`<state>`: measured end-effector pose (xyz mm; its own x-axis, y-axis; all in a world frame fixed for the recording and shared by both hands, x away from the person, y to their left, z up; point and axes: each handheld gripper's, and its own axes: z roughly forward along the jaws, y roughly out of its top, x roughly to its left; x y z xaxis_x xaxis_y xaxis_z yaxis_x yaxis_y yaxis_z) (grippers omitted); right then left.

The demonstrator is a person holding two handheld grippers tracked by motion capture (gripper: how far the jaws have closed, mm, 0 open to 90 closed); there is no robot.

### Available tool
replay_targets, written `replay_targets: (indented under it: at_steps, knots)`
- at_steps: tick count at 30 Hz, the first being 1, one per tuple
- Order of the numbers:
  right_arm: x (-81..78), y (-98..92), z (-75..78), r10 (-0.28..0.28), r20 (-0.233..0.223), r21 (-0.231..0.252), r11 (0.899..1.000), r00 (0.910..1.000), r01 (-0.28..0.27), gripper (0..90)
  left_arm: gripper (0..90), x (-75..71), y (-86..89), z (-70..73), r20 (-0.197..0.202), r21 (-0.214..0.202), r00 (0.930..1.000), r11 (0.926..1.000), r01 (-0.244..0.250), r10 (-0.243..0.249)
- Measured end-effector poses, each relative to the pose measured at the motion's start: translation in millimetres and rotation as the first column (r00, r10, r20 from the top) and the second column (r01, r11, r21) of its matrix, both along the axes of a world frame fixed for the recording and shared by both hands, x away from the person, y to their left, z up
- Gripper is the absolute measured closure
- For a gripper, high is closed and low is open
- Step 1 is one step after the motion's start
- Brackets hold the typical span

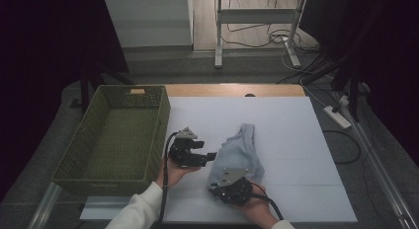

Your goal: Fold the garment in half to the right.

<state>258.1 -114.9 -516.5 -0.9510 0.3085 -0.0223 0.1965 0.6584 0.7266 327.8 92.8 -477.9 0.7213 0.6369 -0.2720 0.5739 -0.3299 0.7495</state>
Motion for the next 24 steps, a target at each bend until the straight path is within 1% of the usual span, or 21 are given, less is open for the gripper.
replay_targets:
  at_steps: [4, 8, 10, 13, 16, 18, 24]
  knots:
    - [-6.7, 5.5, 1.2, 0.061, -0.014, 0.016, 0.998, 0.998, -0.061, 79.3, 29.0, 0.3, 0.2, -0.3, -0.001, 0.0, 1.0, 1.0, 0.0, 0.0]
    - [-14.3, 9.1, 1.7, 0.127, -0.039, 0.017, 0.992, 0.9912, -0.126, 79.3, 29.0, 0.5, 1.3, -0.2, 0.0, 0.0, 1.0, 1.0, -0.003, 0.003]
    - [-17.4, 9.6, 1.4, 0.144, -0.045, 0.015, 0.99, 0.9886, -0.143, 79.3, 29.0, 0.6, 1.7, -0.2, -0.001, -0.004, 1.0, 1.0, -0.006, 0.006]
    - [-18.2, 8.0, 1.8, 0.155, -0.054, 0.013, 0.988, 0.9864, -0.155, 79.3, 29.0, 0.8, 2.3, -0.1, -0.001, -0.003, 1.0, 1.0, -0.008, 0.008]
    - [-16.2, 6.3, 0.9, 0.154, -0.07, 0.011, 0.988, 0.9855, -0.154, 79.2, 29.0, 0.8, 2.5, -0.1, 0.0, -0.001, 1.0, 1.0, -0.007, 0.007]
    - [-15.5, 6.1, -0.1, 0.155, -0.069, -0.003, 0.988, 0.9854, -0.156, 79.2, 29.0, 0.8, 2.5, -0.1, -0.001, 0.0, 1.0, 1.0, -0.006, 0.006]
    - [-14.1, 4.9, -0.6, 0.153, -0.079, -0.012, 0.988, 0.985, -0.155, 79.2, 29.0, 1.2, 2.8, -0.3, -0.001, 0.0, 1.0, 1.0, -0.007, 0.007]
